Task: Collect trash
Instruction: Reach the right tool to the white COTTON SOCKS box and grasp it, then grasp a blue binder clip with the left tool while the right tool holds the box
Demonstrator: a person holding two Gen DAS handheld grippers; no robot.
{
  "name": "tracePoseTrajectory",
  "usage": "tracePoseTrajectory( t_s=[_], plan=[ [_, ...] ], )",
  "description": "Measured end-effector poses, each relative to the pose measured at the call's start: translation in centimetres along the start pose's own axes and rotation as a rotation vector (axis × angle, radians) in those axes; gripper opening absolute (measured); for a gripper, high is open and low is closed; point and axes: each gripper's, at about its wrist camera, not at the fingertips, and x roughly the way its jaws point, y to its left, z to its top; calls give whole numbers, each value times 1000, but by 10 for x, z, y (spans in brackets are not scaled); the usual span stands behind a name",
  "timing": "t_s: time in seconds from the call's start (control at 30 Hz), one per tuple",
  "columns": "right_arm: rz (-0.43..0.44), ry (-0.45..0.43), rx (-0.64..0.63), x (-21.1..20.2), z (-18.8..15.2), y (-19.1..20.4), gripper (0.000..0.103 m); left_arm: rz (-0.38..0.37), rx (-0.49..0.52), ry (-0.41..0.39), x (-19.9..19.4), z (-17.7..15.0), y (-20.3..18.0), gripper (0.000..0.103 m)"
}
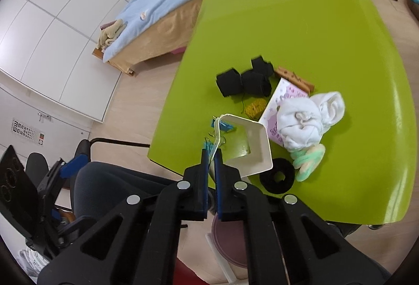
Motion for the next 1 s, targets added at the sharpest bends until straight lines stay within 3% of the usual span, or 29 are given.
tracePoseTrajectory(
  t_s=[0.23,0.57,1.0],
  plan=[
    [-85,-59,-65,-33,0,20,4,1,17,20,11,7,-1,98],
    [-260,-70,-136,-57,-7,19,4,20,72,124,59,28,-1,98],
    [-315,-76,-140,-70,-13,13,4,68,135,319,139,32,-3,98]
  ],
)
